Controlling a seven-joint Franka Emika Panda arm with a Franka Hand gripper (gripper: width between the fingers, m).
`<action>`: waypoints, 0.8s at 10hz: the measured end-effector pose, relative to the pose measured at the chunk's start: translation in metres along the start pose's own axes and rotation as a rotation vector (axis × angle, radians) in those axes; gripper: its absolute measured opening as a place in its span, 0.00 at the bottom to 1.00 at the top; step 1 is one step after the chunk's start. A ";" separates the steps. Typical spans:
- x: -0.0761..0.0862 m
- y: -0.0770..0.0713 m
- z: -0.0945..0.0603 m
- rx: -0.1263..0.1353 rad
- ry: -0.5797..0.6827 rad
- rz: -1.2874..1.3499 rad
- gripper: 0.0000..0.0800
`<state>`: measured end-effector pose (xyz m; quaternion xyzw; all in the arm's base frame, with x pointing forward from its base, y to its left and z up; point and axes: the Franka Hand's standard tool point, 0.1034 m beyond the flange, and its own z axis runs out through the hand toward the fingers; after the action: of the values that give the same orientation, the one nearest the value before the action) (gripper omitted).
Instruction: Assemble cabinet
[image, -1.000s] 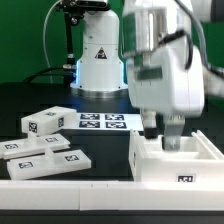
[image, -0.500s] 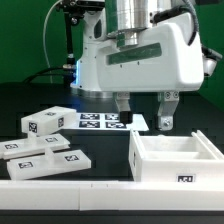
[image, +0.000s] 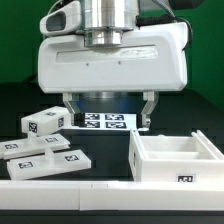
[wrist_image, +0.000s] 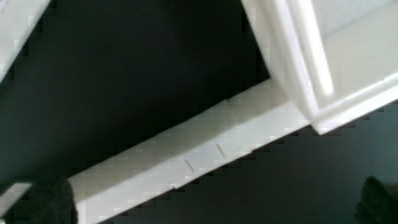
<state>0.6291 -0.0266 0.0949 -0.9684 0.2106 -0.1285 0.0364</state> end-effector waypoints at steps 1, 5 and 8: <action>0.001 0.001 0.000 -0.006 0.000 -0.079 1.00; -0.008 0.052 0.012 0.005 -0.161 -0.392 1.00; -0.021 0.070 0.028 -0.043 -0.110 -0.601 1.00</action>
Offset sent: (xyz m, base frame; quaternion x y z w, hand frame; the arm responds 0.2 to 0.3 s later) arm -0.0220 -0.0370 -0.0357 0.0713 -0.0797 -0.2417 0.9644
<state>0.5903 -0.0812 0.0546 -0.9934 -0.0848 -0.0762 -0.0122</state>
